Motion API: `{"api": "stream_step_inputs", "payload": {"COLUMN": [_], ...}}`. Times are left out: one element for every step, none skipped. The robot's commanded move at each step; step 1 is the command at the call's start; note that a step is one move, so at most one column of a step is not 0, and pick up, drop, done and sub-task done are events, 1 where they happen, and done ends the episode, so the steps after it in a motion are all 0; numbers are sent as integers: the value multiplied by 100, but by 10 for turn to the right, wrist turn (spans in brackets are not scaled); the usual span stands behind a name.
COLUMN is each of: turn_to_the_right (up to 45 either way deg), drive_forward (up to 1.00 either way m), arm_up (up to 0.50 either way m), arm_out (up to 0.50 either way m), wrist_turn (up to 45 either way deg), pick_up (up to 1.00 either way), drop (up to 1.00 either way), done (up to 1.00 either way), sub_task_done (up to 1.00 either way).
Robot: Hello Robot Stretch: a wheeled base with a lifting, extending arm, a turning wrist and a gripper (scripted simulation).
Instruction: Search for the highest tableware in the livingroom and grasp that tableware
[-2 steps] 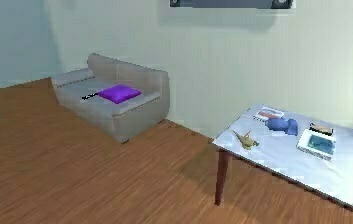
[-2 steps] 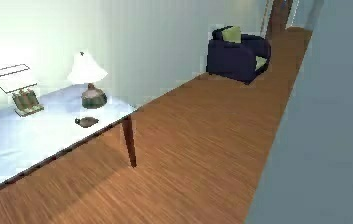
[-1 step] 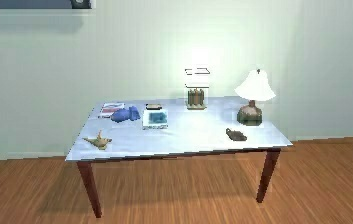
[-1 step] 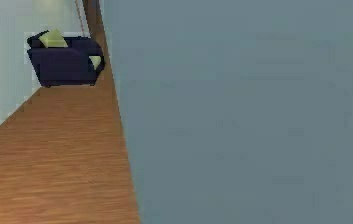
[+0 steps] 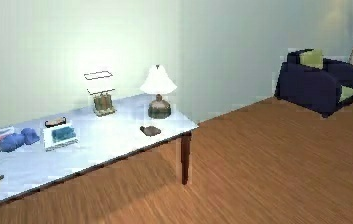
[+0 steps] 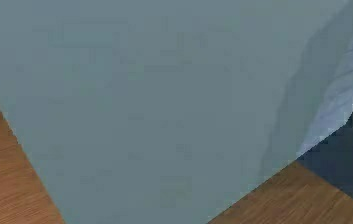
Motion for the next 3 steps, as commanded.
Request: {"api": "stream_step_inputs", "payload": {"turn_to_the_right": [0, -300, 0], "drive_forward": [35, 0, 30], "arm_up": [0, 0, 0], "arm_out": [0, 0, 0], "wrist_turn": [0, 0, 0], "pick_up": [0, 0, 0], "drop": [0, 0, 0], "done": [0, 0, 0], "sub_task_done": [0, 0, 0]}}
